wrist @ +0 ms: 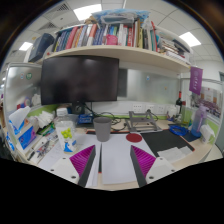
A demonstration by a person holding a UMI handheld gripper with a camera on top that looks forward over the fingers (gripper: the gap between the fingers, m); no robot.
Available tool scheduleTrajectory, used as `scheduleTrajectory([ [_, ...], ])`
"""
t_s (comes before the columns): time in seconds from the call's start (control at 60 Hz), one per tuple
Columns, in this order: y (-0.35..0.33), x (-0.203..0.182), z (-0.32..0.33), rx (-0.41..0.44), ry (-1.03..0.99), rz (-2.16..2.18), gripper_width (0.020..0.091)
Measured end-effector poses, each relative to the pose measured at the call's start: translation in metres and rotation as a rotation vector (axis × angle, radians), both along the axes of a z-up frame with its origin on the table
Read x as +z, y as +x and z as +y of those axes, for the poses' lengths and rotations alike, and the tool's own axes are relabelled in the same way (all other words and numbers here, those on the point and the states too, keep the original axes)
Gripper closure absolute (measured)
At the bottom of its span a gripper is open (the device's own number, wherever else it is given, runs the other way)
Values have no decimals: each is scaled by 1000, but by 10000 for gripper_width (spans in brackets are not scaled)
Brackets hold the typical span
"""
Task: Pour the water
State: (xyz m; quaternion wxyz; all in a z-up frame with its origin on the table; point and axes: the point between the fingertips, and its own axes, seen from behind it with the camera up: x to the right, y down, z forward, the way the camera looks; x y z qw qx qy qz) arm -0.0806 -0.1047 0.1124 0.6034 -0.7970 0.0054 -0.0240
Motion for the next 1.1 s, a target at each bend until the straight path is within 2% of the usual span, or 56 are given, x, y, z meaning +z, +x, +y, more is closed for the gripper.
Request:
scheduleTrajectory([
  [0.117,-75,-14,18,152,2,39,383],
  [0.183,-100,-16,30,205,16,38,342],
  [0.267,-115,-21,48,202,25,21,279],
  [0.5,-170,-35,92,244,27,5,276],
  [0.65,-176,-46,115,196,18,-9,283],
  [0.683,-175,-49,118,181,12,-9,302],
  [0.717,-175,-52,121,167,11,-10,368],
  [0.783,-180,-52,124,171,14,-15,598],
  [0.9,-180,-53,126,170,14,-14,641],
  [0.983,-174,-53,125,131,7,8,679],
  [1.1,-171,-52,123,108,-18,33,684],
])
